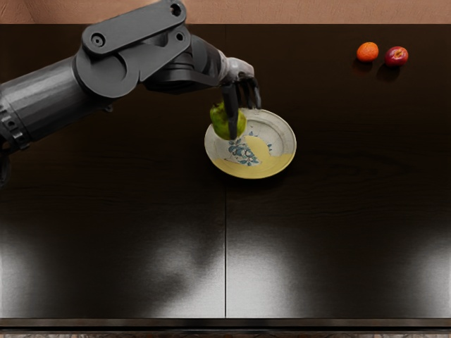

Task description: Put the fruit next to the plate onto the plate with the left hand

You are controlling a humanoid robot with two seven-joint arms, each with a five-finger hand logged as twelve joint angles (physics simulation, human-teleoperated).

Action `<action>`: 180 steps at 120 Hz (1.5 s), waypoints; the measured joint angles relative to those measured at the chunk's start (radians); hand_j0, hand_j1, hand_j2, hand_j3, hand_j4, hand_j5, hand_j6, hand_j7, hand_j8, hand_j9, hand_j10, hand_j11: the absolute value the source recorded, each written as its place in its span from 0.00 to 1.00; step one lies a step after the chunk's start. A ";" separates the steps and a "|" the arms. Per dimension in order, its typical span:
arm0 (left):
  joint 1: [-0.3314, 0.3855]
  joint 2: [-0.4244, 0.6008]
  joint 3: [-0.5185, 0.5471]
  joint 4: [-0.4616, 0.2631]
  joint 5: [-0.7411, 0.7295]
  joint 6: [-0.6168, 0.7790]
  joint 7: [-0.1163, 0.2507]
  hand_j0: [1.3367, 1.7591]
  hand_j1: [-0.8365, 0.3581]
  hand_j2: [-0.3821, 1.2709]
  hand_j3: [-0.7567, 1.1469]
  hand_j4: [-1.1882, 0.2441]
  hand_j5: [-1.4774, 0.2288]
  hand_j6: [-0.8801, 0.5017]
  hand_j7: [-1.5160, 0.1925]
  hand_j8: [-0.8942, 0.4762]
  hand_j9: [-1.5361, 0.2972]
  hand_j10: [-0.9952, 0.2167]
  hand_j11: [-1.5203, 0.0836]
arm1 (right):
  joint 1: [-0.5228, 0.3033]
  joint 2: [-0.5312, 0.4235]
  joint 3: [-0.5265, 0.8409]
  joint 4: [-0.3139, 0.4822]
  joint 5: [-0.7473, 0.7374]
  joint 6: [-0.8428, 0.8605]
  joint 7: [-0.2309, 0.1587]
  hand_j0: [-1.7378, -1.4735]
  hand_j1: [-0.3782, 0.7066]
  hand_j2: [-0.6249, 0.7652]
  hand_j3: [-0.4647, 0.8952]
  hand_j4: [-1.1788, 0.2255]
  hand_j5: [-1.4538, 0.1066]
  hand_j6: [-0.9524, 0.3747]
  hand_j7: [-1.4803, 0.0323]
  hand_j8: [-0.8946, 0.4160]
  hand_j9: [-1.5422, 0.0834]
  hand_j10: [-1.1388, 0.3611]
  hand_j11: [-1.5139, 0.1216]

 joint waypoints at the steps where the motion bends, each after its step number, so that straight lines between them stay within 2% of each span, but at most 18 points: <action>1: 0.000 0.000 0.001 0.000 -0.002 0.008 0.000 0.75 0.64 0.47 0.40 0.51 0.47 0.42 0.50 0.52 0.49 0.64 0.55 | 0.000 0.000 0.000 0.000 0.000 0.000 0.000 0.30 0.06 0.45 0.34 0.82 0.91 0.70 0.96 0.66 0.93 0.74 0.90; 16: -0.001 0.000 0.006 -0.001 -0.022 0.079 0.000 0.75 0.80 0.36 0.40 0.66 0.65 0.52 0.68 0.58 0.65 0.72 0.73 | 0.000 0.000 0.000 0.000 0.000 0.000 0.000 0.30 0.06 0.45 0.34 0.82 0.91 0.70 0.96 0.66 0.93 0.74 0.90; 34: -0.003 0.000 0.007 -0.002 -0.029 0.104 0.000 0.76 0.90 0.29 0.40 0.75 0.76 0.58 0.79 0.62 0.75 0.77 0.85 | 0.000 0.000 0.000 0.000 0.000 0.000 0.000 0.30 0.06 0.45 0.34 0.82 0.91 0.70 0.96 0.66 0.93 0.74 0.90; 47: 0.017 0.000 0.007 -0.013 -0.047 0.106 0.000 0.76 0.94 0.27 0.40 0.78 0.81 0.60 0.83 0.63 0.78 0.79 0.89 | 0.000 0.000 0.000 0.000 0.000 0.000 0.000 0.30 0.06 0.45 0.34 0.82 0.91 0.70 0.96 0.66 0.93 0.74 0.90; 66: 0.042 0.000 0.012 -0.061 -0.208 0.106 0.000 0.76 0.97 0.25 0.40 0.81 0.84 0.62 0.86 0.64 0.81 0.81 0.92 | 0.000 0.000 0.000 0.000 0.001 0.000 0.000 0.30 0.06 0.45 0.34 0.82 0.91 0.70 0.96 0.66 0.93 0.74 0.90; 92: 0.045 0.003 0.013 -0.214 -0.440 0.148 0.000 0.76 0.98 0.24 0.40 0.82 0.86 0.63 0.88 0.65 0.83 0.82 0.94 | -0.001 0.000 0.001 0.000 0.001 0.000 0.000 0.30 0.06 0.45 0.34 0.82 0.91 0.70 0.96 0.66 0.93 0.74 0.90; 117: 0.102 0.233 0.019 -0.446 -0.721 0.162 0.000 0.76 0.99 0.23 0.40 0.83 0.86 0.63 0.88 0.65 0.83 0.82 0.94 | 0.000 0.000 0.003 0.000 0.003 0.000 -0.001 0.30 0.06 0.45 0.34 0.82 0.91 0.70 0.96 0.66 0.93 0.74 0.90; 131: 0.155 0.348 0.017 -0.574 -0.814 0.168 0.000 0.76 0.99 0.23 0.40 0.83 0.86 0.64 0.89 0.65 0.84 0.82 0.95 | -0.001 0.000 0.004 0.000 0.006 0.000 -0.001 0.30 0.06 0.45 0.34 0.82 0.91 0.70 0.96 0.66 0.93 0.74 0.90; 142: 0.165 0.431 0.012 -0.652 -0.858 0.164 0.000 0.76 0.99 0.23 0.40 0.83 0.86 0.64 0.89 0.65 0.84 0.82 0.95 | -0.001 0.000 0.004 -0.001 0.008 0.000 -0.001 0.30 0.06 0.45 0.34 0.82 0.91 0.70 0.96 0.66 0.93 0.74 0.90; 162: 0.239 0.569 0.009 -0.712 -0.939 0.130 0.000 0.76 0.99 0.23 0.40 0.83 0.87 0.64 0.89 0.65 0.84 0.82 0.95 | -0.007 0.000 0.007 -0.002 0.013 0.000 -0.001 0.30 0.06 0.45 0.34 0.82 0.91 0.70 0.96 0.66 0.93 0.74 0.90; 180: 0.369 0.713 -0.021 -0.716 -1.035 0.036 0.000 0.76 0.99 0.23 0.40 0.83 0.87 0.64 0.89 0.65 0.84 0.82 0.95 | -0.011 0.000 0.007 -0.001 0.016 0.000 -0.001 0.30 0.06 0.45 0.34 0.82 0.91 0.70 0.96 0.66 0.93 0.74 0.90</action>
